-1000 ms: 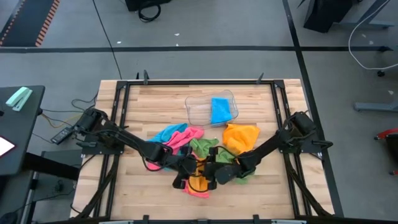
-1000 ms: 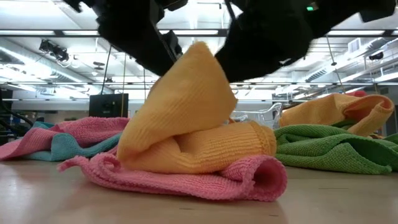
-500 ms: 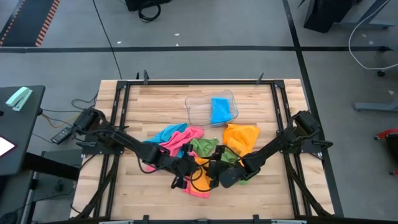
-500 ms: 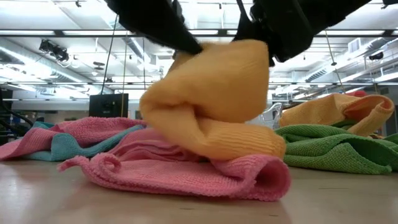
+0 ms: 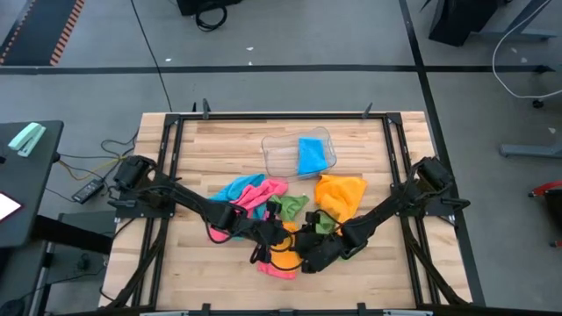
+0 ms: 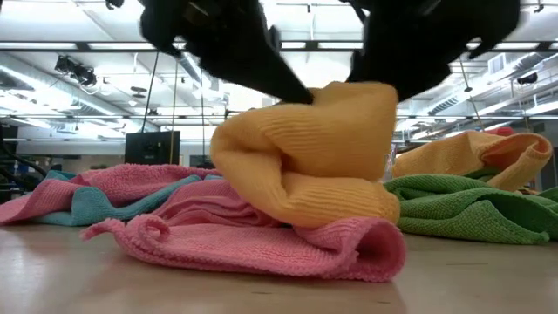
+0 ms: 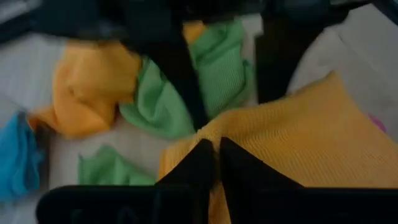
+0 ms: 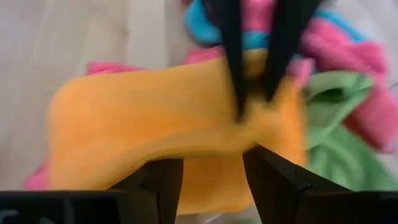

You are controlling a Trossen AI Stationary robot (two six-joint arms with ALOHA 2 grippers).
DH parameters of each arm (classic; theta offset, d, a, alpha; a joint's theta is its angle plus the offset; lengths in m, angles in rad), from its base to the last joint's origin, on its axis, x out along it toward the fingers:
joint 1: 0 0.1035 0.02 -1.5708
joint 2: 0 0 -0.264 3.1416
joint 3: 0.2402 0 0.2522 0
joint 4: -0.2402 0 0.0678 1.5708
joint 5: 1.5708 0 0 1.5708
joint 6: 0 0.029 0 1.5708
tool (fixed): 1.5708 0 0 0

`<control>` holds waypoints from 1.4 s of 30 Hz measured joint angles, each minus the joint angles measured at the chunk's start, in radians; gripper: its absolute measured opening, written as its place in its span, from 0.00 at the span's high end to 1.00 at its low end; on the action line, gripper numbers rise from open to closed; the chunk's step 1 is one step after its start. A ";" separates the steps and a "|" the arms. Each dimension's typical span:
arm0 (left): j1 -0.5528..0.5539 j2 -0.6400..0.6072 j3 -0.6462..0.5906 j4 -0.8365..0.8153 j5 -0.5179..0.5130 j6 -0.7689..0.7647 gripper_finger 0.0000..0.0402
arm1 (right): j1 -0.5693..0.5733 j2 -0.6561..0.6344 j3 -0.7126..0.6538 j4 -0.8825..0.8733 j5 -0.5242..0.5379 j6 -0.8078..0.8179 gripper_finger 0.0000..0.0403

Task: Fold microfiber towels
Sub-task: Fold the left yellow microfiber cloth

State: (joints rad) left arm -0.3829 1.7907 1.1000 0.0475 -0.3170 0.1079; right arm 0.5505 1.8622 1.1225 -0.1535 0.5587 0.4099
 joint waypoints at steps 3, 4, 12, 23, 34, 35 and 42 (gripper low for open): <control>0.001 0.001 0.000 0.037 0.000 0.059 0.83 | 0.003 0.004 -0.001 0.009 -0.032 0.015 0.57; 0.001 0.001 0.000 0.041 -0.001 0.064 0.81 | 0.003 0.006 -0.001 0.006 -0.036 0.021 0.57; 0.009 0.001 0.000 0.016 -0.008 0.036 0.71 | 0.064 0.010 -0.002 0.058 -0.001 0.050 0.57; -0.018 -0.057 0.001 -0.007 0.026 0.061 0.73 | 0.068 0.077 -0.036 0.148 0.055 0.084 0.57; -0.042 -0.052 -0.001 -0.160 0.163 -0.044 0.79 | 0.075 0.077 -0.036 0.169 0.046 0.137 0.57; -0.039 -0.041 -0.001 -0.158 0.147 -0.045 0.80 | 0.075 0.077 -0.036 0.176 0.045 0.137 0.57; 0.008 0.048 -0.001 -0.098 0.109 -0.043 0.84 | 0.081 0.153 -0.034 0.360 -0.008 0.150 0.57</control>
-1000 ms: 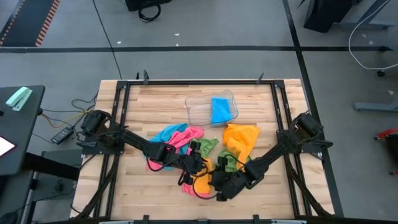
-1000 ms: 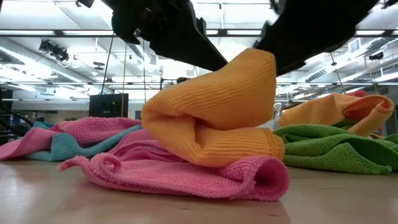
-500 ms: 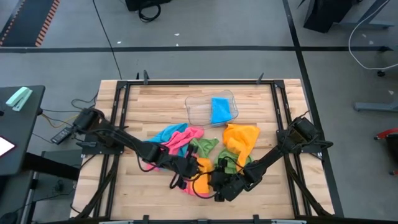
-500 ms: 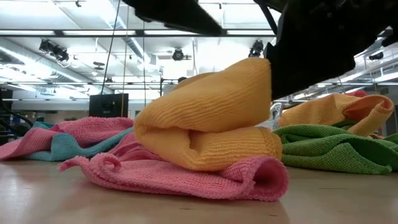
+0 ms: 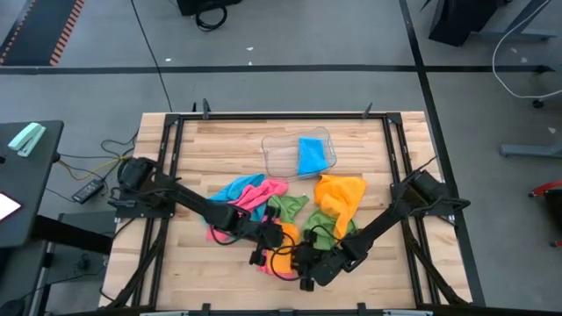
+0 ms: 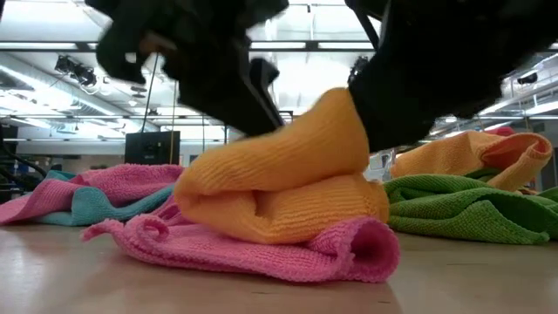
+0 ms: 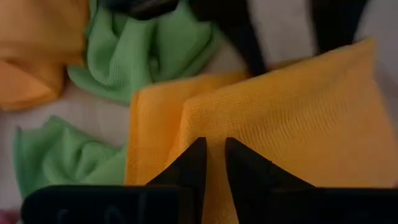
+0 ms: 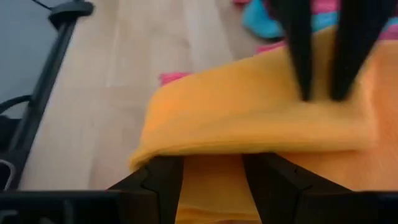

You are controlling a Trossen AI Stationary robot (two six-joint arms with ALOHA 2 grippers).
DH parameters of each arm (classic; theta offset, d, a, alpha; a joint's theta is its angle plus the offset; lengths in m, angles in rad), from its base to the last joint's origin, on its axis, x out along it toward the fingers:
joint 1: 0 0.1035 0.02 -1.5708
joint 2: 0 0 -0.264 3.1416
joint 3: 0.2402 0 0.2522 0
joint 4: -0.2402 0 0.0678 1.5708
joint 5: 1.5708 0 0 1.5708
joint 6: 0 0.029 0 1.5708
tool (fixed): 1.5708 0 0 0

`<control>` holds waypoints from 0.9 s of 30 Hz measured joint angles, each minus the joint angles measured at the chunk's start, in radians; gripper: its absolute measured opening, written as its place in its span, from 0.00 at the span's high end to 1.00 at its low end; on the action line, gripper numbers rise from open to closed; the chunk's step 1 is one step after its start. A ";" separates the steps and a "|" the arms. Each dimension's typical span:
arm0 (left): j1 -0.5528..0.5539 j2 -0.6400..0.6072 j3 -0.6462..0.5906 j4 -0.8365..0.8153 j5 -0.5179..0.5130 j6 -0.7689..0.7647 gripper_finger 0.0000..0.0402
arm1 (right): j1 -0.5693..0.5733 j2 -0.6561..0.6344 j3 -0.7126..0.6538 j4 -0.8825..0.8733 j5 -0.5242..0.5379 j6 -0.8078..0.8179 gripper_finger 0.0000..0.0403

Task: Fold microfiber towels
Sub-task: Fold the left yellow microfiber cloth

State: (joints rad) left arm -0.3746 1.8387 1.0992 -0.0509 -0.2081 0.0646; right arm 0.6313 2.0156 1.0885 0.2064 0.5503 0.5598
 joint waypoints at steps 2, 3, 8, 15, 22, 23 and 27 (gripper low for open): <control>0.005 0.009 0.000 0.024 0.006 0.019 0.84 | 0.001 0.031 0.013 0.016 -0.009 0.008 0.57; 0.006 0.014 0.001 0.049 0.010 0.031 0.84 | 0.001 0.045 0.023 0.013 -0.024 0.017 0.57; -0.001 0.015 0.001 0.070 0.011 0.058 0.85 | 0.007 0.070 0.085 0.012 -0.058 0.015 0.57; 0.007 0.016 0.001 0.057 0.019 0.060 0.85 | 0.010 0.112 0.086 0.001 -0.058 0.048 0.57; -0.012 0.012 0.001 0.062 0.021 0.094 0.87 | 0.022 0.023 0.085 -0.182 -0.062 0.067 0.57; -0.016 0.007 0.001 0.060 0.021 0.103 0.87 | 0.026 0.000 0.085 -0.207 -0.059 0.062 0.57; -0.038 -0.030 0.000 0.060 0.022 0.107 0.86 | 0.027 -0.071 0.085 -0.297 -0.058 0.058 0.57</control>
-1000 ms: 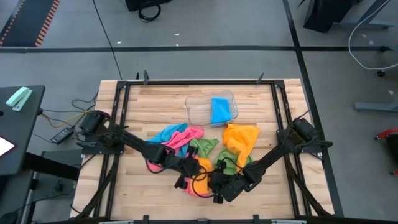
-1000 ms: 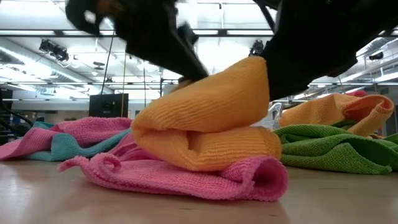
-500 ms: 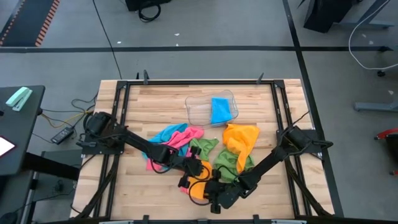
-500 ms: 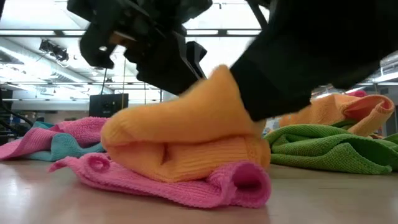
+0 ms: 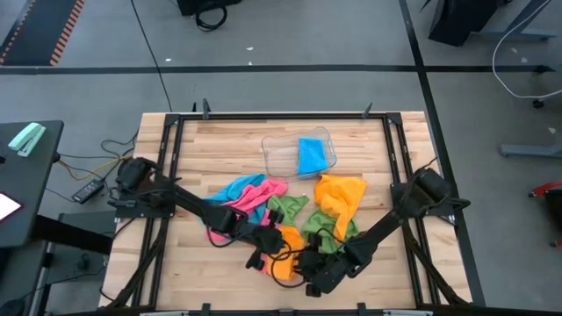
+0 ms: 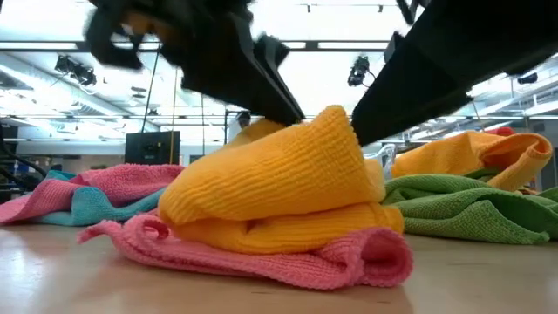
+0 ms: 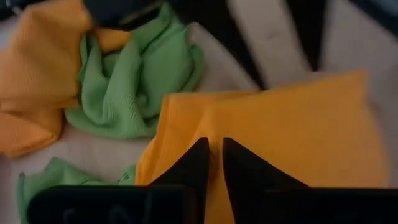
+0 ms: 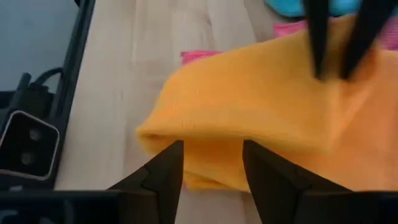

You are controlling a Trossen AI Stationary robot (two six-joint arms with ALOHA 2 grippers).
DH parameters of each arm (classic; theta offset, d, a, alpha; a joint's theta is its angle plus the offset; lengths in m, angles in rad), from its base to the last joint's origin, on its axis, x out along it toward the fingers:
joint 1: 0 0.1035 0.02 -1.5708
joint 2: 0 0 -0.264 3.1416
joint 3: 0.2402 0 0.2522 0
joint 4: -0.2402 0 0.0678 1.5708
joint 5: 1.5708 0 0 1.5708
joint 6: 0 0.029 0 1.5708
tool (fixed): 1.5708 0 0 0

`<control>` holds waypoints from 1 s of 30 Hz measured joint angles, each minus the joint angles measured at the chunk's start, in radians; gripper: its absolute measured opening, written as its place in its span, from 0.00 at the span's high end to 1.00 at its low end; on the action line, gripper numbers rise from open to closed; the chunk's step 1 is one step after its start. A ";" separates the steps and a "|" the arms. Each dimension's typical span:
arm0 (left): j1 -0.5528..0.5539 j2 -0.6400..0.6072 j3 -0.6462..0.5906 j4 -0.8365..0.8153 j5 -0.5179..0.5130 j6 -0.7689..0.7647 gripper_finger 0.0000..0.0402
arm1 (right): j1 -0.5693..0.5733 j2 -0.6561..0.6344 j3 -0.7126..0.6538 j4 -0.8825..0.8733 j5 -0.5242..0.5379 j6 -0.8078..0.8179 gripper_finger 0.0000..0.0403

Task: Fold microfiber towels
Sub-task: Fold the left yellow microfiber cloth

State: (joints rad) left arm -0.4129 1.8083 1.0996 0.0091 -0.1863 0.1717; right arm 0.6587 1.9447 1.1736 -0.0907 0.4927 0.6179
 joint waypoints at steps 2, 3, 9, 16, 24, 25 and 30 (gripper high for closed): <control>-0.016 -0.018 0.000 0.006 0.014 -0.011 0.85 | 0.000 -0.024 0.000 -0.050 -0.004 -0.004 0.57; -0.023 -0.022 0.000 0.006 0.036 -0.021 0.85 | -0.001 -0.036 0.000 -0.078 -0.002 -0.011 0.57; -0.057 0.001 0.000 -0.002 0.090 -0.117 0.87 | -0.006 -0.087 0.000 -0.242 0.066 -0.078 0.57; -0.067 0.078 0.000 0.033 0.053 -0.185 0.85 | -0.036 -0.052 -0.004 -0.238 0.118 -0.294 0.57; -0.065 0.125 0.001 0.025 0.049 -0.239 0.85 | -0.093 -0.046 -0.007 -0.218 0.134 -0.378 0.57; -0.066 0.125 0.001 0.027 0.049 -0.239 0.86 | -0.101 -0.047 -0.006 -0.196 0.127 -0.395 0.57; -0.069 0.125 0.001 0.030 0.048 -0.236 0.87 | -0.136 -0.042 -0.010 -0.100 0.059 -0.466 0.57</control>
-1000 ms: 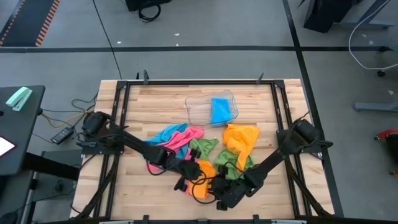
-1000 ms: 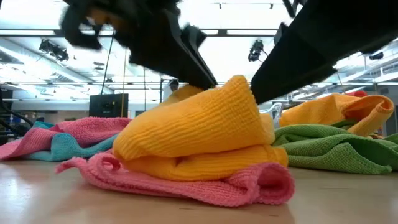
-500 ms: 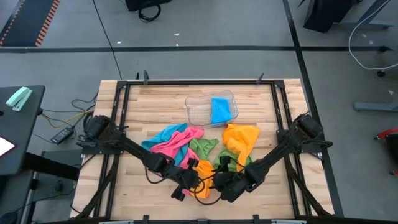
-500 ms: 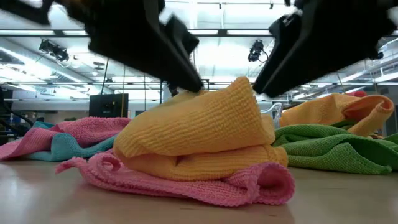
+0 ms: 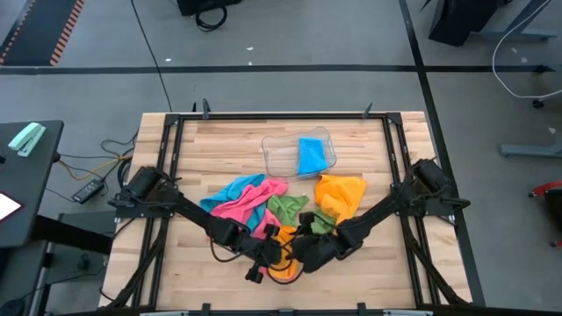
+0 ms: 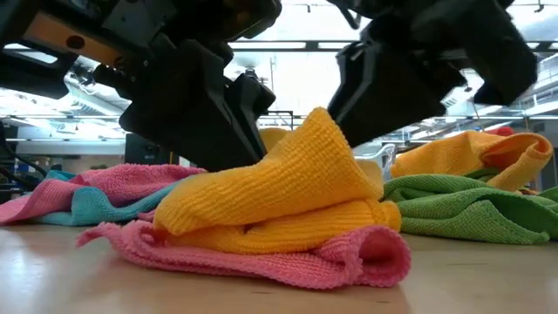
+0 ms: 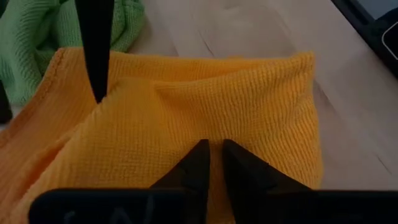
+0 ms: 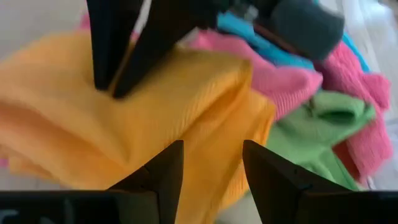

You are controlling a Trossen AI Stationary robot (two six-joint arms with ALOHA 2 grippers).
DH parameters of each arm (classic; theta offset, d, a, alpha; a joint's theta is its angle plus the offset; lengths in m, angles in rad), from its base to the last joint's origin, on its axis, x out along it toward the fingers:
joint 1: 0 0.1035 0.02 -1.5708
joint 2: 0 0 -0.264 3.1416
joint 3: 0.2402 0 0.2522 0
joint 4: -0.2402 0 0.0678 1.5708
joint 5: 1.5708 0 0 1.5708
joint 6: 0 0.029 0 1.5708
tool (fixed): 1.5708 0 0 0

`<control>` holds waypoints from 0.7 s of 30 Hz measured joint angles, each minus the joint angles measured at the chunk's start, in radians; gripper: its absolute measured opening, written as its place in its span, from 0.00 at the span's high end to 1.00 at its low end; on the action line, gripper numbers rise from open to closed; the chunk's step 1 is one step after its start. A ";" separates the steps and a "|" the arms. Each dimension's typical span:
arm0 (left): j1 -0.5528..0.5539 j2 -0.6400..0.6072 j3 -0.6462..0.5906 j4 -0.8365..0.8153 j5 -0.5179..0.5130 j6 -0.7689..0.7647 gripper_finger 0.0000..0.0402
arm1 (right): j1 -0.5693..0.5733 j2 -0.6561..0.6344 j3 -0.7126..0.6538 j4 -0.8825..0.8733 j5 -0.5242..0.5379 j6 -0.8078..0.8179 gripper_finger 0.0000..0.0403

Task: Fold microfiber towels
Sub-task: Fold the left yellow microfiber cloth

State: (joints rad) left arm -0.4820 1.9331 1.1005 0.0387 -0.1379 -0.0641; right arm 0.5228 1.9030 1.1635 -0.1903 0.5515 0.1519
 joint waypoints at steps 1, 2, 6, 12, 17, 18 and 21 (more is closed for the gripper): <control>0.000 0.000 0.000 -0.003 0.000 -0.002 0.87 | -0.006 0.000 -0.007 0.018 -0.004 -0.006 0.57; 0.000 0.000 0.000 -0.007 0.000 -0.004 0.87 | -0.012 0.000 -0.016 0.029 -0.005 -0.010 0.57; 0.000 0.000 0.000 -0.009 0.000 -0.005 0.87 | -0.027 0.000 -0.055 0.112 -0.041 -0.037 0.57; 0.000 0.000 0.000 -0.010 0.000 -0.009 0.87 | -0.029 -0.025 -0.064 0.104 -0.056 -0.096 0.57; 0.000 0.000 0.000 -0.012 0.000 -0.009 0.85 | -0.009 -0.042 -0.062 0.131 -0.051 -0.265 0.57; 0.000 0.000 0.000 -0.011 0.000 -0.008 0.85 | -0.009 -0.042 -0.062 0.134 -0.054 -0.302 0.57; 0.000 0.000 0.000 -0.011 0.000 -0.004 0.85 | -0.021 -0.042 -0.062 0.152 -0.081 -0.378 0.57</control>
State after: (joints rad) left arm -0.4820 1.9327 1.1004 0.0281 -0.1379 -0.0684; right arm 0.5019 1.8610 1.1015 -0.0381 0.4700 -0.2262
